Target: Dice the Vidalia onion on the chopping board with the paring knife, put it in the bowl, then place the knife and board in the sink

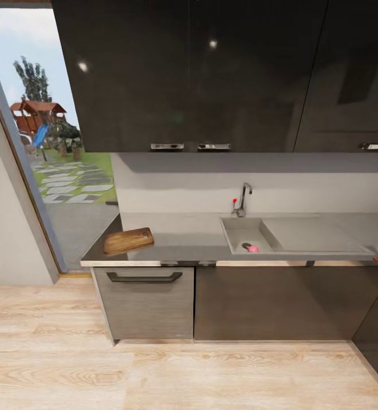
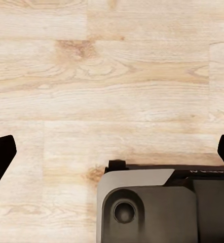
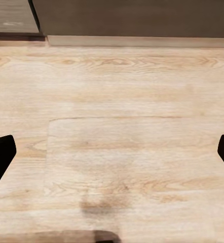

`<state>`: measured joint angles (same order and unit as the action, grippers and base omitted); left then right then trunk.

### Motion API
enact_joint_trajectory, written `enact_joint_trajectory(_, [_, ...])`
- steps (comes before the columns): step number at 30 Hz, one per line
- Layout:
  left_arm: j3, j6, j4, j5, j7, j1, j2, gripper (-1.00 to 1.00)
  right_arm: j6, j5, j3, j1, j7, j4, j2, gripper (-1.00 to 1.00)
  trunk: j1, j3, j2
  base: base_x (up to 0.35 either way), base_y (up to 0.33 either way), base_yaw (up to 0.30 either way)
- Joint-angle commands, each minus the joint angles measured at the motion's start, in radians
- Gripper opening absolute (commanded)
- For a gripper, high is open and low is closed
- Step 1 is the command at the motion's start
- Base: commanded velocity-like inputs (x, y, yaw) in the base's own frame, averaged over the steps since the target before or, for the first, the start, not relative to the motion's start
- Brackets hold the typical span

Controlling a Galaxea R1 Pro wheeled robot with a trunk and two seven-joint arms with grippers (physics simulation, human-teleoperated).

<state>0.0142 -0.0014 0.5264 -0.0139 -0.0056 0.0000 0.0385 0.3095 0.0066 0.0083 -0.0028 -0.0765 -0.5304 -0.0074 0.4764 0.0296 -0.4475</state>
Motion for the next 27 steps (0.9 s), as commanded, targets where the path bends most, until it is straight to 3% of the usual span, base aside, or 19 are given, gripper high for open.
enact_joint_trajectory(1, [0.001, 0.000, 0.001, -0.001, -0.001, 0.000, 0.000, 1.00, 0.002, 0.001, 0.001, 0.000, -0.003, 0.000, 0.000, 1.00, -0.003, -0.001, 0.005, 0.000, 0.000, 0.000])
enact_joint_trajectory(16, [0.001, -0.003, 0.001, -0.001, -0.001, 0.000, 0.000, 1.00, 0.002, 0.001, 0.001, 0.000, -0.002, 0.001, -0.012, 1.00, -0.003, -0.001, 0.005, 0.000, 0.007, 0.000])
enact_joint_trajectory(27, [0.001, -0.003, 0.001, -0.001, -0.001, 0.000, 0.000, 1.00, 0.002, 0.001, 0.002, 0.000, -0.002, 0.000, -0.011, 1.00, -0.003, -0.001, 0.005, 0.059, 0.263, 0.000])
